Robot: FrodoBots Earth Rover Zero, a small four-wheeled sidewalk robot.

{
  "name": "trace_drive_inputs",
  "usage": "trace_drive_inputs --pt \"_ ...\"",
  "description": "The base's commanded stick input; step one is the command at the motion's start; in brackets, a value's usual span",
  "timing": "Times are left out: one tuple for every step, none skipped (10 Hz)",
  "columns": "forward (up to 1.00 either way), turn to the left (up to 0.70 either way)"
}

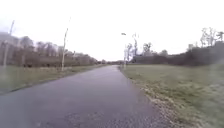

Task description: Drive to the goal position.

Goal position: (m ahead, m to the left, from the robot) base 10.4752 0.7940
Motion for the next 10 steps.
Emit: trace_drive_inputs --pt "0.70 0.00" --pt "0.70 0.00" --pt "0.70 0.00" --pt "0.70 0.00" --pt "0.70 0.00" --pt "0.70 0.00" --pt "0.70 0.00" --pt "0.70 0.00" --pt "0.70 0.00" --pt "0.70 0.00"
